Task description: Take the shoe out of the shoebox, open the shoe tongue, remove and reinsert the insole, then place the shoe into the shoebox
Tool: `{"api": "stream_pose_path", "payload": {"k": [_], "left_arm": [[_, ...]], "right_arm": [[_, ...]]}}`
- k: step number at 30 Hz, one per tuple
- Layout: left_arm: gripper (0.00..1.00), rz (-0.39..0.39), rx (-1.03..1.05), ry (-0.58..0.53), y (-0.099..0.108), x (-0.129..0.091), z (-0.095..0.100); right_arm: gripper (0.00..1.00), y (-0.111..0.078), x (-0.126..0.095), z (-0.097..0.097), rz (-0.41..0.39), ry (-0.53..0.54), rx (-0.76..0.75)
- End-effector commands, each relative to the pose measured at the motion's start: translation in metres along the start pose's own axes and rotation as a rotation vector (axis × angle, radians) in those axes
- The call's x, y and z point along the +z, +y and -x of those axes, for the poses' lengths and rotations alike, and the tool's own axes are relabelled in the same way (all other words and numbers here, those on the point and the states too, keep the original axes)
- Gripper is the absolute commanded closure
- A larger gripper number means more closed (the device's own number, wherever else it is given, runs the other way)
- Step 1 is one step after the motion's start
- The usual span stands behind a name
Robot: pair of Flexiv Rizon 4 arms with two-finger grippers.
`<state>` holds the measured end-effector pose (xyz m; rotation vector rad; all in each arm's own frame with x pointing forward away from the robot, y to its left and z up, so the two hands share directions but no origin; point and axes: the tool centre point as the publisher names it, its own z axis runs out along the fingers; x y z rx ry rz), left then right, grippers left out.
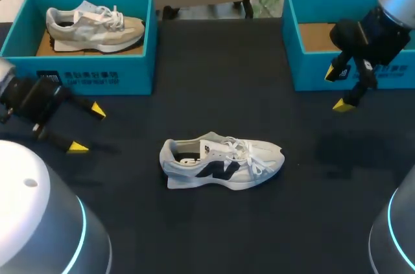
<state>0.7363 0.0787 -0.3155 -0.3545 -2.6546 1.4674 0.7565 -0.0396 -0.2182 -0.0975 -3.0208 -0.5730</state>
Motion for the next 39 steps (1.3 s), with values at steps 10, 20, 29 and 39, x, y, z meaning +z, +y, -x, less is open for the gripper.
{"api": "stream_pose_path", "payload": {"k": [10, 20, 29, 39], "left_arm": [[0.0, -0.085, -0.072, -0.193, 0.024, 0.018, -0.014], [0.0, -0.12, -0.094, -0.223, 0.043, 0.044, -0.023], [0.0, -0.222, -0.102, -0.224, 0.049, 0.048, -0.024], [0.0, -0.222, -0.102, -0.224, 0.049, 0.048, -0.024]], "right_arm": [[0.0, 0.0, 0.001, 0.0, -0.002, 0.0, 0.0], [0.0, 0.0, 0.001, 0.0, -0.002, 0.0, 0.0], [0.0, 0.0, 0.001, 0.0, -0.002, 0.0, 0.0], [0.0, 0.0, 0.001, 0.0, -0.002, 0.0, 0.0]]}}
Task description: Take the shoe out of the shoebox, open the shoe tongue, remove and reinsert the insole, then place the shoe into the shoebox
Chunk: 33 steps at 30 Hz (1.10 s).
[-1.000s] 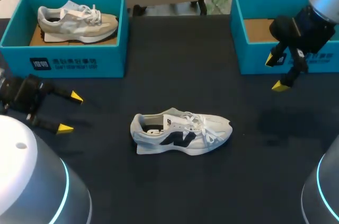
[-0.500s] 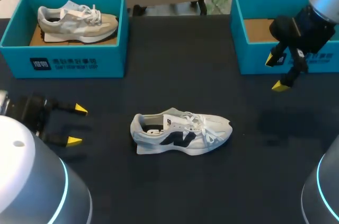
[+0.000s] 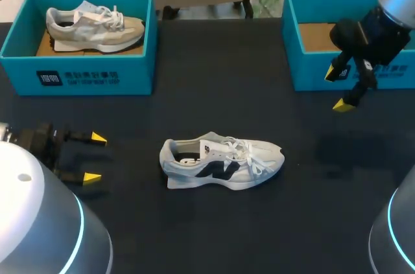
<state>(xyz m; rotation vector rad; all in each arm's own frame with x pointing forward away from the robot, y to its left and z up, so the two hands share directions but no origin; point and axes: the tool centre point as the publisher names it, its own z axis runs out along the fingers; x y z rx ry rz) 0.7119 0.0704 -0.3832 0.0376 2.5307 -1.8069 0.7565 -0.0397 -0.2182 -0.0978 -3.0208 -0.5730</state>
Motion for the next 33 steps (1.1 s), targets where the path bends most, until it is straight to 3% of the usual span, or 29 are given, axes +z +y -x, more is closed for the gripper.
{"api": "stream_pose_path", "payload": {"k": [1, 17, 33], "left_arm": [[0.0, 0.002, 0.001, -0.001, 0.0, 0.0, 0.0], [0.0, -0.009, -0.04, -0.011, -0.014, 0.028, 0.001], [0.0, 0.011, -0.126, -0.012, -0.018, 0.077, -0.001]], "right_arm": [[0.0, 0.0, 0.001, 0.0, -0.002, 0.0, 0.0], [0.0, 0.0, 0.001, 0.0, -0.002, 0.0, 0.0], [0.0, 0.0, 0.001, 0.0, -0.002, 0.0, 0.0]]}}
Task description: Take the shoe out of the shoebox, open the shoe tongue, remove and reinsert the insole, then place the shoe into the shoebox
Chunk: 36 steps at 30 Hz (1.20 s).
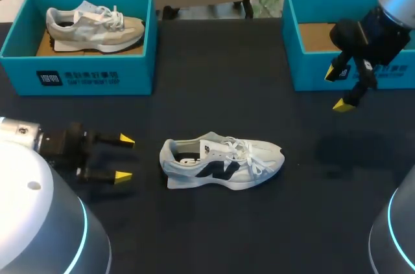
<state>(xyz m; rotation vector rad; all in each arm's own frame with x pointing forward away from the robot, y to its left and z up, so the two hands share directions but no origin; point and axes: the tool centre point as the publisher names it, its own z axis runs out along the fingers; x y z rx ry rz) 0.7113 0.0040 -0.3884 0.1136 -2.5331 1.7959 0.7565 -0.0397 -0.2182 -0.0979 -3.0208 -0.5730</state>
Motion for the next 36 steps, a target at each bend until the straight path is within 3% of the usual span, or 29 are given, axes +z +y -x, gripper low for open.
{"api": "stream_pose_path", "payload": {"k": [1, 15, 36], "left_arm": [[0.0, 0.007, -0.011, -0.01, -0.001, 0.016, 0.0], [0.0, 0.058, -0.03, -0.014, -0.009, 0.047, 0.0], [0.0, 0.047, -0.043, 0.054, -0.009, 0.084, -0.007]], "right_arm": [[0.0, 0.0, 0.001, 0.0, -0.002, 0.0, 0.0], [0.0, 0.0, 0.001, 0.0, -0.002, 0.0, 0.0], [0.0, 0.0, 0.001, 0.0, -0.002, 0.0, 0.0]]}}
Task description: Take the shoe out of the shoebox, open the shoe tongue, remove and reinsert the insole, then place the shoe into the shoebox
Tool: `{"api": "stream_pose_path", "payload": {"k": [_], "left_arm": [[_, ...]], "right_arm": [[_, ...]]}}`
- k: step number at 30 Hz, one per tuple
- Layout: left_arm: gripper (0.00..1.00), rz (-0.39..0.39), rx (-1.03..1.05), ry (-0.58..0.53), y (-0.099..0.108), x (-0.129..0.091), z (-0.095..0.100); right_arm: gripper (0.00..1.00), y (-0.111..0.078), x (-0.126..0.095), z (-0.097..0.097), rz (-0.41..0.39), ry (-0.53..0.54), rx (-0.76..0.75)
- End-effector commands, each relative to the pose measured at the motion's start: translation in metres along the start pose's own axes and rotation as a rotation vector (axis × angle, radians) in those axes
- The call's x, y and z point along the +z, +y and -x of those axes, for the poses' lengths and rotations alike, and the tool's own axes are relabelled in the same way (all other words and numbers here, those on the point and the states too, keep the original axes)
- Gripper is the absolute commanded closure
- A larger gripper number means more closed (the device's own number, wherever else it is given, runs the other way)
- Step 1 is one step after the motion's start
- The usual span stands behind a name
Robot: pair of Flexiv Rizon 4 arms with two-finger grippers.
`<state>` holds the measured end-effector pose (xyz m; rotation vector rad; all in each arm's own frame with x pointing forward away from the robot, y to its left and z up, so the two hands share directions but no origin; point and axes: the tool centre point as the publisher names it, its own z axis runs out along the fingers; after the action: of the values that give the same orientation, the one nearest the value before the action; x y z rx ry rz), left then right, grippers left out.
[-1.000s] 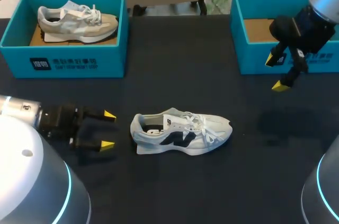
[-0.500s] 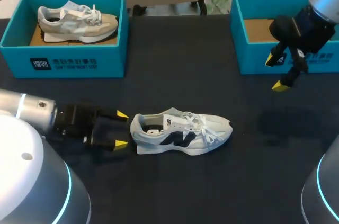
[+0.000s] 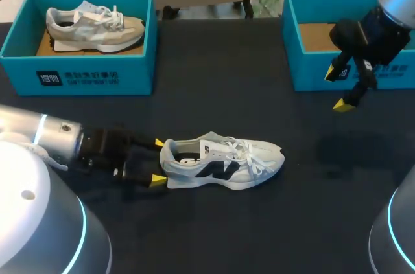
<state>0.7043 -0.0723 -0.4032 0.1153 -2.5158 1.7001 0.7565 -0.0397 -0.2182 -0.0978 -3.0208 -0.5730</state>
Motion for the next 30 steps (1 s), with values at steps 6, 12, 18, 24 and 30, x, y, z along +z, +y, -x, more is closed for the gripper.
{"api": "stream_pose_path", "payload": {"k": [6, 12, 18, 24, 30], "left_arm": [[0.0, -0.008, -0.007, -0.011, 0.003, 0.013, 0.003], [0.0, -0.015, -0.007, -0.022, 0.001, 0.021, 0.004], [0.0, -0.017, -0.002, -0.016, -0.004, 0.028, 0.003], [0.0, -0.018, -0.008, -0.016, -0.004, 0.034, 0.003], [0.0, -0.015, -0.01, -0.018, -0.005, 0.04, 0.003]], "right_arm": [[0.0, 0.0, 0.001, 0.0, -0.002, 0.0, 0.0], [0.0, 0.0, 0.001, 0.0, -0.002, 0.0, 0.0], [0.0, 0.0, 0.001, 0.0, -0.002, 0.0, 0.0], [0.0, 0.0, 0.001, 0.0, -0.002, 0.0, 0.0], [0.0, 0.0, 0.001, 0.0, -0.002, 0.0, 0.0]]}}
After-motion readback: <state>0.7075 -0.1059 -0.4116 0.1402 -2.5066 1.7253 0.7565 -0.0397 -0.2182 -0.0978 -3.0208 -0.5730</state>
